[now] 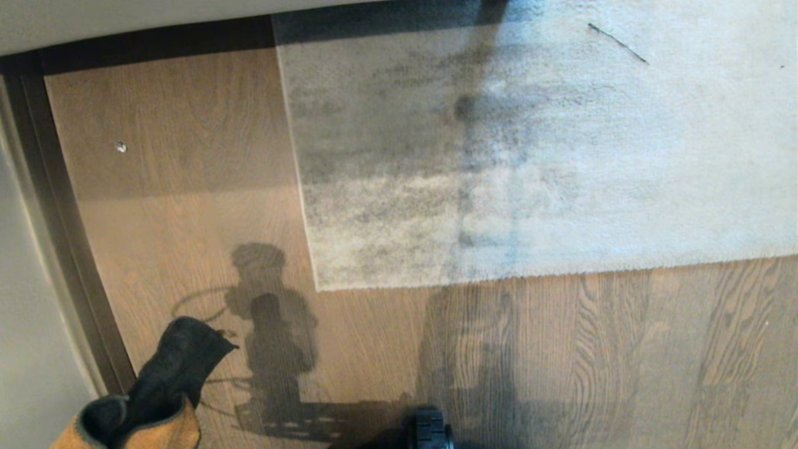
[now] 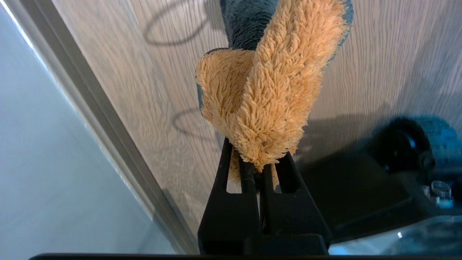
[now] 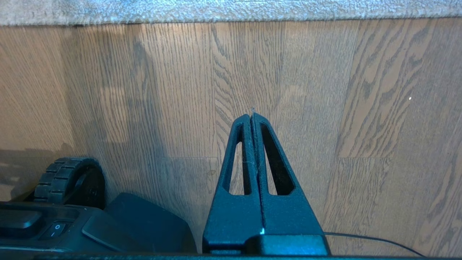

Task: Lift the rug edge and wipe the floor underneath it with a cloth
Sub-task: Pick up the rag

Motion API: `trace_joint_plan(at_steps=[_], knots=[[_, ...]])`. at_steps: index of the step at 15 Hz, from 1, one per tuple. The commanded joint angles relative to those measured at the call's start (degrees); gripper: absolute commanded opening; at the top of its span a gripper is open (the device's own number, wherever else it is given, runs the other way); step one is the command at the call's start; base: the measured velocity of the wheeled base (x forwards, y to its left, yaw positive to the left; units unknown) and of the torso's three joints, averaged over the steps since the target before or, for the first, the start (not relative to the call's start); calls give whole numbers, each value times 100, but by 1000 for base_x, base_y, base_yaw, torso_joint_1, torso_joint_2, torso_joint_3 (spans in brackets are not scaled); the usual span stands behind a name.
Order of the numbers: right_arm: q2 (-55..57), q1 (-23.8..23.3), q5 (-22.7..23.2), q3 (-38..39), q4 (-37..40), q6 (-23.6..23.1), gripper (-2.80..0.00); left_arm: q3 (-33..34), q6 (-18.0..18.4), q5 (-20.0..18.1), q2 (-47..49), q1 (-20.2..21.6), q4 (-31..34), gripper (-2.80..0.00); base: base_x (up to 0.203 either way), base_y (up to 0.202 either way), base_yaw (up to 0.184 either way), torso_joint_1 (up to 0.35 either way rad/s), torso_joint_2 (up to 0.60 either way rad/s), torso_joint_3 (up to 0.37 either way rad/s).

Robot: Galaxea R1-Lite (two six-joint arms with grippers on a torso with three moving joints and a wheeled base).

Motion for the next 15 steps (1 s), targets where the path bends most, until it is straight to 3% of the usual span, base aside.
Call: trace_joint_plan(at_steps=[1, 8, 15], knots=[[0, 1, 3, 0, 0, -4, -280, 0, 8, 22, -733, -8, 293, -280, 0, 0, 0, 0, 0, 0], [0, 1, 3, 0, 0, -4, -280, 0, -328, 136, -1567, -73, 548, -280, 0, 0, 0, 0, 0, 0], [0, 1, 3, 0, 0, -4, -280, 0, -343, 139, -2003, -64, 548, -280, 0, 0, 0, 0, 0, 0]])
